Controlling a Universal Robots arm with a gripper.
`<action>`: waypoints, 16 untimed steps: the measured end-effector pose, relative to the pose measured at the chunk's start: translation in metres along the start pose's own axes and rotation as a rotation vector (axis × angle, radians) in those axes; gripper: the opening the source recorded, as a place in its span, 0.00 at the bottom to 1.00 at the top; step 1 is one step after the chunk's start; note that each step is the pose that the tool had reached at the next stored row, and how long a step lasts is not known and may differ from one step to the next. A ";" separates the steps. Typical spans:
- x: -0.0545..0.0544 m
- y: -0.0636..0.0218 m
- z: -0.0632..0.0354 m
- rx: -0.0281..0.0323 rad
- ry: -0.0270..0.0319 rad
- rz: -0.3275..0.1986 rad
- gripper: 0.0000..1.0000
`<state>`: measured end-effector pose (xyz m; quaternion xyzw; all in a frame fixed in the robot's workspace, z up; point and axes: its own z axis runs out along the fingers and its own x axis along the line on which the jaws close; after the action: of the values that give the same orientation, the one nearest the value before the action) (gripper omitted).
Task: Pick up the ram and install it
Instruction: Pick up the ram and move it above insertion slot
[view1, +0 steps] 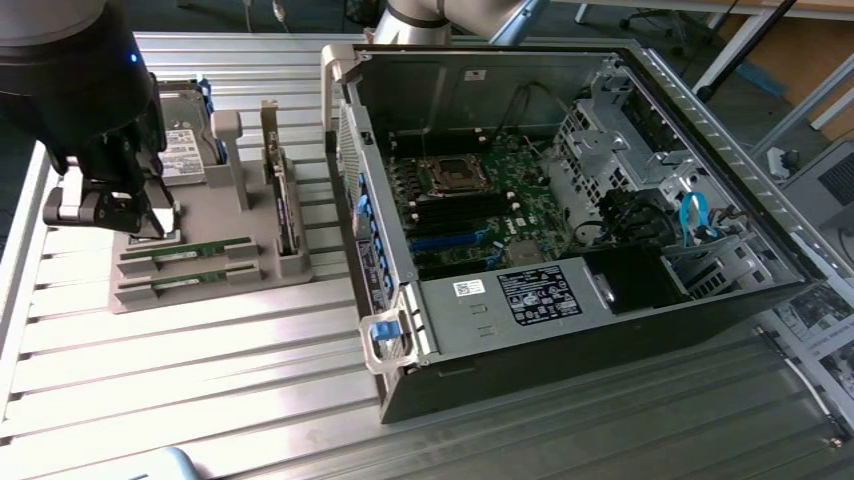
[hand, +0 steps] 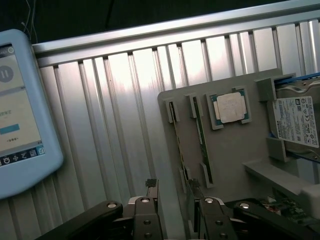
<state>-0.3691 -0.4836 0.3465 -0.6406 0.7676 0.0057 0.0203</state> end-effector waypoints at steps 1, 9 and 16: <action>0.000 0.0000 0.0003 0.0000 0.0000 0.000 0.36; 0.000 0.0001 0.0030 0.0001 -0.0001 0.000 0.36; 0.000 0.0001 0.0051 0.0000 0.0000 0.000 0.36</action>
<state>-0.3690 -0.4836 0.3414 -0.6406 0.7676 0.0057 0.0203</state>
